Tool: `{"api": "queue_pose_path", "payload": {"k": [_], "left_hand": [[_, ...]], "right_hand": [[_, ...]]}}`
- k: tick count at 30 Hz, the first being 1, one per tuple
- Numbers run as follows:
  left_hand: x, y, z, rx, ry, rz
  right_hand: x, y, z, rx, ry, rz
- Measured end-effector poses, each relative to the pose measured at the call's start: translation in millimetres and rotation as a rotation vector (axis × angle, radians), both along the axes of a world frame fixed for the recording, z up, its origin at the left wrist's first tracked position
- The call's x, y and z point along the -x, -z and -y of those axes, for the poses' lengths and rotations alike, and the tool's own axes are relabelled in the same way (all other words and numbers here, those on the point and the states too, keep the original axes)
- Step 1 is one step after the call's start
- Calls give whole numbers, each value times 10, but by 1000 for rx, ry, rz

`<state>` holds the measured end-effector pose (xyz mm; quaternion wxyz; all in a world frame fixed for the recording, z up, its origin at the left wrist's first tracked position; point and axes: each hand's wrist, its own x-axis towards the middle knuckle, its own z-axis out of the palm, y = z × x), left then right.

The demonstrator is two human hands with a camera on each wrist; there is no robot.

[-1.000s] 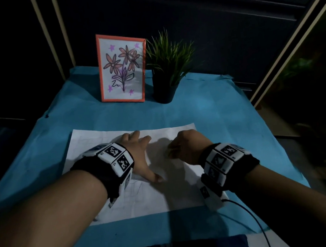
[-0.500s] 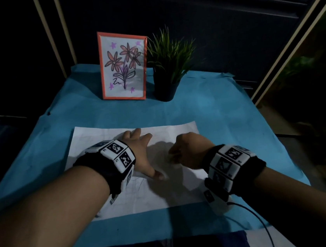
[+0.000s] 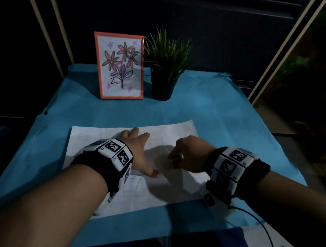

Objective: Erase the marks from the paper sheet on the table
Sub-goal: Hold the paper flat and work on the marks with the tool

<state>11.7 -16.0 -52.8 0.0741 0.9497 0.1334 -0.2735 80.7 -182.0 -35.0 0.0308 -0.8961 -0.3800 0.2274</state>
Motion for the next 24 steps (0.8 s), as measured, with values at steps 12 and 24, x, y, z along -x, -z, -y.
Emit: {"api": "queue_pose_path", "payload": {"k": [12,24], "left_hand": [[179,-85,67,-43,43,35],[194,-80,93,-41,35,41]], "right_hand": [[93,-30,47,4,-46,41],[133,-36,83,-7,-58,62]]}}
